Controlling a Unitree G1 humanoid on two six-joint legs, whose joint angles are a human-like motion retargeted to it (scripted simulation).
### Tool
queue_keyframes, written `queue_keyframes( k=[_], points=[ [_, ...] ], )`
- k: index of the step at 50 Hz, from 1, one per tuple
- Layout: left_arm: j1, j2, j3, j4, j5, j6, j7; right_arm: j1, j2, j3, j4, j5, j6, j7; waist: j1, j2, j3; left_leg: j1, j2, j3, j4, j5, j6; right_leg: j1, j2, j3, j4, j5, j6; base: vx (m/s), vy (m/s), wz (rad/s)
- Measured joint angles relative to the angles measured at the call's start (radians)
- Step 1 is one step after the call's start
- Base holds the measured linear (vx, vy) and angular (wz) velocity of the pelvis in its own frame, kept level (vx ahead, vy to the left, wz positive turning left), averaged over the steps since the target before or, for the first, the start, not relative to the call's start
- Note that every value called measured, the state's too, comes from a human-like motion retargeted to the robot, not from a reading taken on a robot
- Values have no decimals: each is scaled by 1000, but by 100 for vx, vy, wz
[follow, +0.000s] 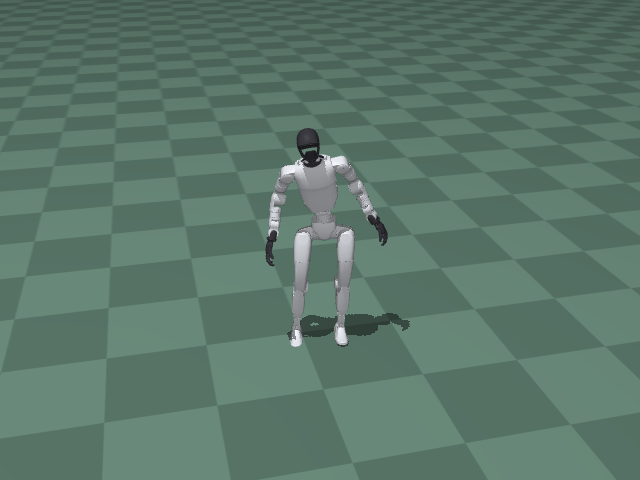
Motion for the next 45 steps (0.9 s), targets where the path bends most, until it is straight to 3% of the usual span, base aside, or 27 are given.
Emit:
queue_keyframes(
  k=[3,8,15,20,23,25,29,32,37,42,45],
  points=[
    [24,-21,-49,-34,51,-13,-41,-46,-52,25,0,-37,2,1,-15,20,-2,-20,10,99,46,-11,36,1,-45,11,-41,28,29,-8,23,-16],
    [51,-2,-95,-38,133,-18,-113,-84,-92,27,-13,-62,-1,-30,-63,5,-14,-29,91,148,141,5,85,2,-118,24,-87,54,0,-5,23,-7],
    [33,14,-18,45,-28,-10,-60,-14,-110,-27,-22,-32,-8,-64,-78,-20,-47,15,270,77,147,34,1,-11,-173,37,-105,64,6,-4,31,-7],
    [9,32,16,93,-71,-14,-22,18,-127,-51,51,-19,-8,-115,-73,-1,-33,64,372,-84,88,59,-53,-13,-179,37,-105,89,13,-11,47,-2],
    [10,80,1,80,-38,-30,-25,54,-97,-94,88,20,-6,-154,-64,-25,-13,73,348,-196,100,-52,-67,7,-218,35,-124,119,46,-14,56,21],
    [-11,112,-9,81,0,-29,-30,70,-57,-122,111,64,-3,-170,-47,-67,-10,56,293,-222,110,-96,-47,0,-271,22,-144,173,84,-19,59,26],
    [-62,169,0,73,8,-13,7,104,47,-149,116,113,1,-158,-9,-133,14,29,203,-225,104,-82,-2,0,-339,-176,-142,263,85,-21,56,23],
    [-96,200,28,52,-22,3,60,120,118,-134,103,110,-1,-130,5,-147,25,20,179,-242,56,-45,8,-4,-283,-231,-83,189,58,-18,45,39],
    [-84,209,86,-8,-146,0,113,123,158,-61,90,73,5,-50,-15,-156,24,28,165,-258,-28,-8,9,-16,-73,-106,21,45,-6,-13,35,29],
    [-68,172,102,8,-200,12,72,93,123,-9,82,60,17,41,-34,-164,-3,22,130,-232,-75,24,9,-26,81,-142,32,-1,-125,-10,28,-11],
    [-77,121,99,35,-172,25,44,74,81,-14,68,51,18,51,-28,-152,-6,20,91,-212,-87,32,10,-20,108,-106,-1,-3,-136,-8,28,-29]
  ],
)
